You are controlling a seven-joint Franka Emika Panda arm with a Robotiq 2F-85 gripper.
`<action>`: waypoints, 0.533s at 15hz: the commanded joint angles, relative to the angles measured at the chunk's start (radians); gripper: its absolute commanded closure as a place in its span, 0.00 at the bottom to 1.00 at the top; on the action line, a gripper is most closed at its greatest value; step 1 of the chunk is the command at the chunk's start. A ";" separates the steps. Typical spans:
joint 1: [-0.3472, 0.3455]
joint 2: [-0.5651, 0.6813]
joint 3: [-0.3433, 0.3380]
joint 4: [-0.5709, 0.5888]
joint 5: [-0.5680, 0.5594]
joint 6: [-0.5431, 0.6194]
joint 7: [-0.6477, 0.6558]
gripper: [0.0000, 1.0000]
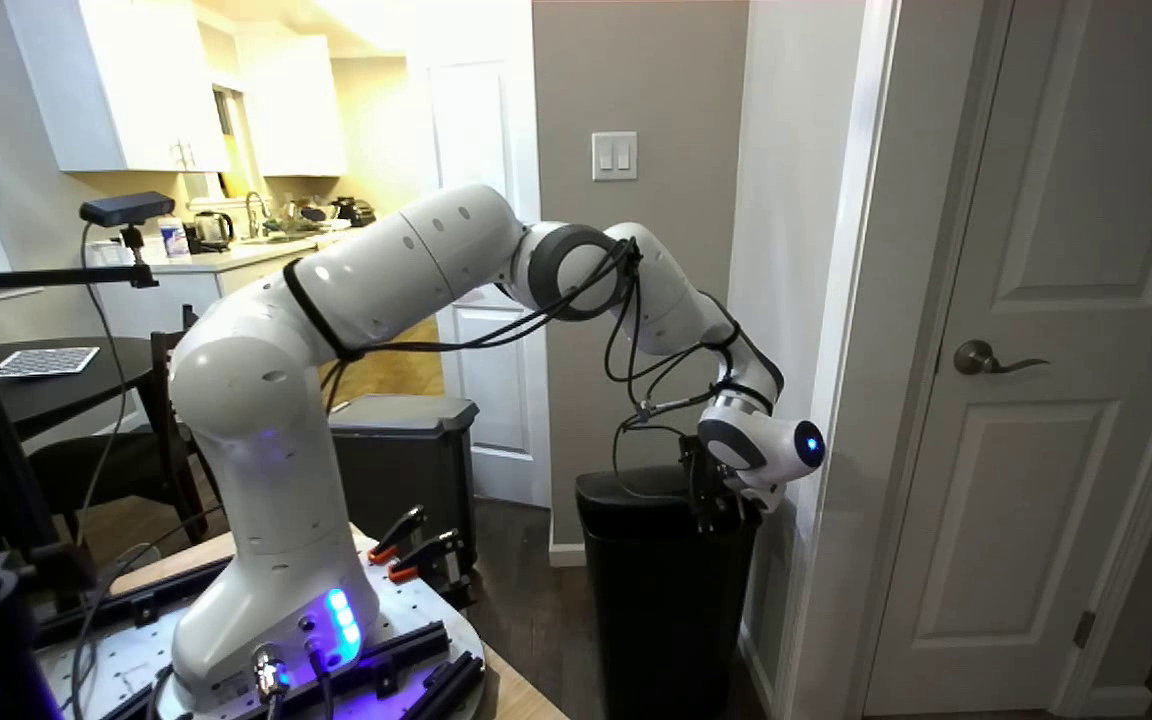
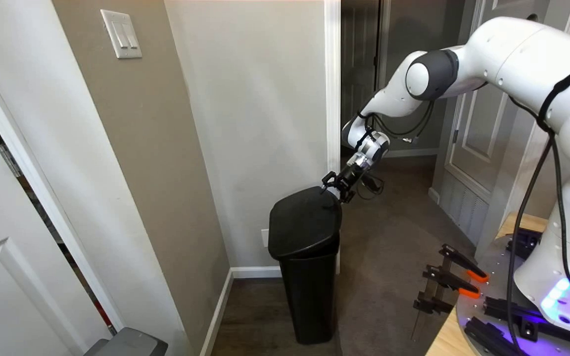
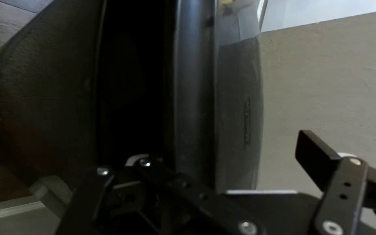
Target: Open the black trash can
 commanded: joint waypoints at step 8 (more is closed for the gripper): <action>0.110 -0.282 -0.017 -0.259 -0.043 0.168 0.094 0.00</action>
